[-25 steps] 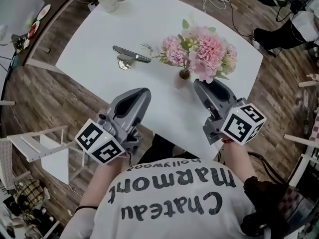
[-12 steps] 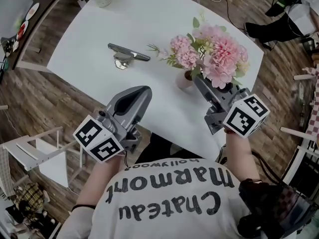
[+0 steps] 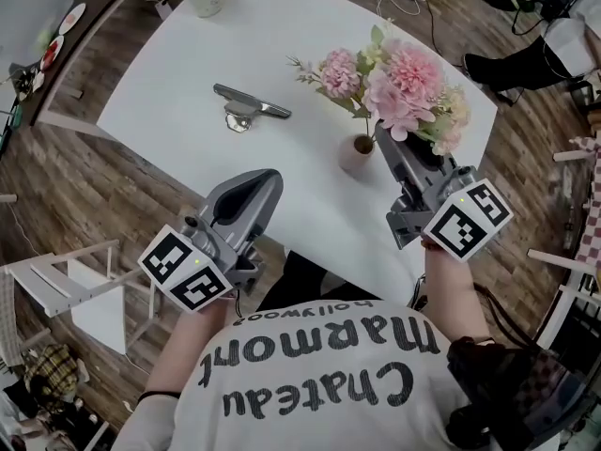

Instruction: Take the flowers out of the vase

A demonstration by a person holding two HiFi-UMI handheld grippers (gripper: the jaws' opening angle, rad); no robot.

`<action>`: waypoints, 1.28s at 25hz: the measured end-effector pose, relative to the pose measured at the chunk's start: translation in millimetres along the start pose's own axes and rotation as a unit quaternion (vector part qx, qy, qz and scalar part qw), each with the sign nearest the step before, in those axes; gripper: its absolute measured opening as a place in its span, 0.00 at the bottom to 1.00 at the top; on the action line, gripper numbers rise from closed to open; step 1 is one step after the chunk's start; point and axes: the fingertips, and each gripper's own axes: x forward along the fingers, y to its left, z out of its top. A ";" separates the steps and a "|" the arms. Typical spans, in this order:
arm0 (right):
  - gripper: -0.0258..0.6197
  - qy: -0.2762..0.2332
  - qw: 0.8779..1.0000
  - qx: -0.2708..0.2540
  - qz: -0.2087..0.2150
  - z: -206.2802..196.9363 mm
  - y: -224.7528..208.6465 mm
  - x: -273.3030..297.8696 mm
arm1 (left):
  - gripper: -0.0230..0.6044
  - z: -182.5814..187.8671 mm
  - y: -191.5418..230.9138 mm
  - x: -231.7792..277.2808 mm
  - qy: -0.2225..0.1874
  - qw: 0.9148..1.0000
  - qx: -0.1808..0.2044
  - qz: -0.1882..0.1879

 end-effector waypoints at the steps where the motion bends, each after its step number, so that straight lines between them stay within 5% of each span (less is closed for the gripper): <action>1: 0.18 -0.001 1.000 -0.006 -0.003 2.4 -0.2 0.6 | 0.04 1.5 -0.8 -0.1 -0.002 1.000 0.001 0.001; 18: 0.14 -0.085 0.992 -0.067 0.062 83.1 26.4 -43.5 | 0.04 22.8 -78.1 -15.7 -0.080 0.993 0.073 0.037; 32: 0.13 -0.136 0.981 -0.073 0.119 111.3 50.0 -149.8 | 0.04 -18.6 -192.1 -29.8 -0.141 0.981 0.107 0.075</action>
